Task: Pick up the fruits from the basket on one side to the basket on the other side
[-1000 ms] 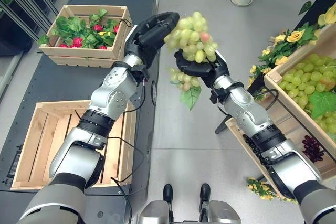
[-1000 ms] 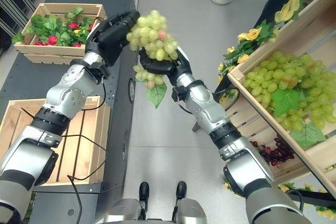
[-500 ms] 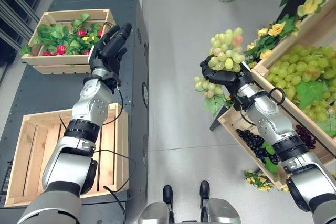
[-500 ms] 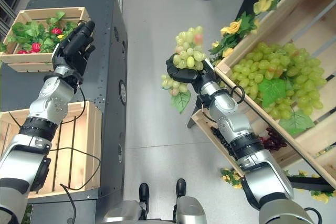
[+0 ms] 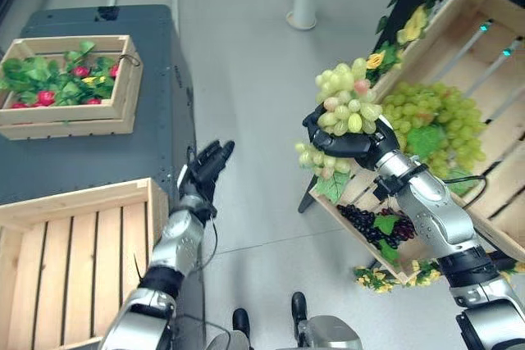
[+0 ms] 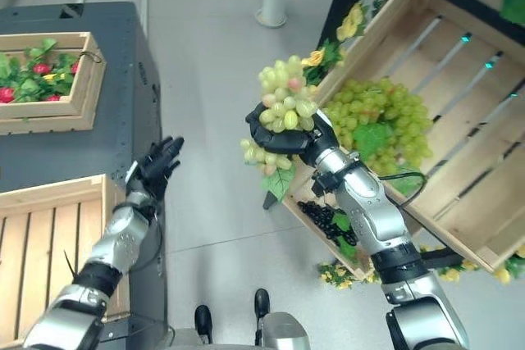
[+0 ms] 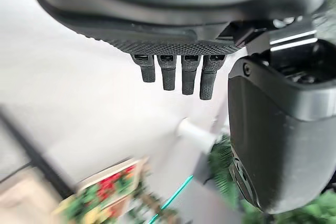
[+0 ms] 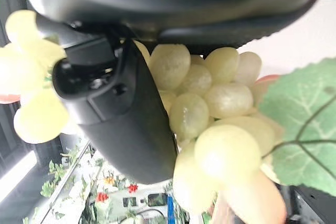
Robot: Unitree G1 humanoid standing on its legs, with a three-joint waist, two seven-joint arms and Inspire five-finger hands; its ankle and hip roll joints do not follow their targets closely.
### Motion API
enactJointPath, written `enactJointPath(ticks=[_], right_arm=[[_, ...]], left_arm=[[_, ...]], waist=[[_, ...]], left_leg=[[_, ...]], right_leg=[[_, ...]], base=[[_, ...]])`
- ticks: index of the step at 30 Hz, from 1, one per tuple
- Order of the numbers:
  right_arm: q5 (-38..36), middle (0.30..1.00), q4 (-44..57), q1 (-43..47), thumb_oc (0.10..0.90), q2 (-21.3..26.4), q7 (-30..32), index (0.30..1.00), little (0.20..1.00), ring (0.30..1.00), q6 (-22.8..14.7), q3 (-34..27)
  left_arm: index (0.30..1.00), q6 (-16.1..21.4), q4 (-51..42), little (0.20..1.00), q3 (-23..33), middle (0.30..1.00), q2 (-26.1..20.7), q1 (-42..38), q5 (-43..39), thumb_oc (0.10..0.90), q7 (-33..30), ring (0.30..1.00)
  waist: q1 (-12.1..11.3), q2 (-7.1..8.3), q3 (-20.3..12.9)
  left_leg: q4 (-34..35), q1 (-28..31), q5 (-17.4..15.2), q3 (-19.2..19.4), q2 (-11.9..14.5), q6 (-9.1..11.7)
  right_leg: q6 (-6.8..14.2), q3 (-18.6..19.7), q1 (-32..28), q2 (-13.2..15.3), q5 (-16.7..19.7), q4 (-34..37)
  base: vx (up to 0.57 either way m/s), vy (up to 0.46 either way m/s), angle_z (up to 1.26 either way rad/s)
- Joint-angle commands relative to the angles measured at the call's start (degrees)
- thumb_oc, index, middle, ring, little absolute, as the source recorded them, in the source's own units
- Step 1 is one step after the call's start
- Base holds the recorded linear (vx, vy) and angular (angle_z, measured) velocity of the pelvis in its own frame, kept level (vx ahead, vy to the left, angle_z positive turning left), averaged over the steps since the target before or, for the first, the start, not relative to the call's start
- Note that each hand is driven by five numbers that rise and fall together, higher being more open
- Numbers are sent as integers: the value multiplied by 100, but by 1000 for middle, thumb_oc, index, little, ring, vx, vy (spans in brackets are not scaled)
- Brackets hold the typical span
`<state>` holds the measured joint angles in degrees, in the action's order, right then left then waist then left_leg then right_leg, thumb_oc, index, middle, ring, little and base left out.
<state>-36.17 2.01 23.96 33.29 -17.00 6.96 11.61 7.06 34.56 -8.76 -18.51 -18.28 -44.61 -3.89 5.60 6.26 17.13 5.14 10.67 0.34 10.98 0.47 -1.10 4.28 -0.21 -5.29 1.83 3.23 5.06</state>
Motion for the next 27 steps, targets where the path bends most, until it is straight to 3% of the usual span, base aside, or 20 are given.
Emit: enactJointPath(ticks=[1,5,12,21,27], right_arm=[[-451,300,352,64,400,418,-537,300,300,300,-136,-432],[-823,300,665,-60,400,686,-560,300,300,300,2,-697],[-662,300,672,-677,400,1278,-171,300,300,300,-226,-1611],[-333,300,-142,-1114,400,1835,595,300,300,300,-987,-2500],[118,300,-716,-1165,400,2150,967,300,300,300,-1276,-2644]], left_arm=[[900,808,273,900,-271,900,220,-60,256,800,210,900],[900,887,423,900,-357,900,333,152,323,800,278,900],[900,982,487,900,-418,900,381,504,481,800,195,900],[900,1043,350,900,-645,900,293,716,719,800,87,900],[900,1054,290,900,-727,900,309,858,682,800,55,900]], waist=[[122,-308,-1383],[203,-233,-1385],[401,-143,-1397],[564,-84,-1404],[547,-19,-1423]], left_leg=[[-14,-202,-381,-48,-210,-79],[-14,-222,-386,38,-188,-78],[-14,-258,-411,175,-149,-71],[-14,-308,-449,298,-104,-79],[-14,-349,-446,282,-97,-90]], right_leg=[[-109,96,5,-169,17,-6],[-93,208,68,-207,69,-6],[-65,433,177,-286,160,-6],[-39,612,279,-382,203,-6],[-32,680,321,-419,221,-6]], base=[[9,25,-26],[12,30,-17],[12,34,-13],[-9,18,-16],[2,7,-2]])
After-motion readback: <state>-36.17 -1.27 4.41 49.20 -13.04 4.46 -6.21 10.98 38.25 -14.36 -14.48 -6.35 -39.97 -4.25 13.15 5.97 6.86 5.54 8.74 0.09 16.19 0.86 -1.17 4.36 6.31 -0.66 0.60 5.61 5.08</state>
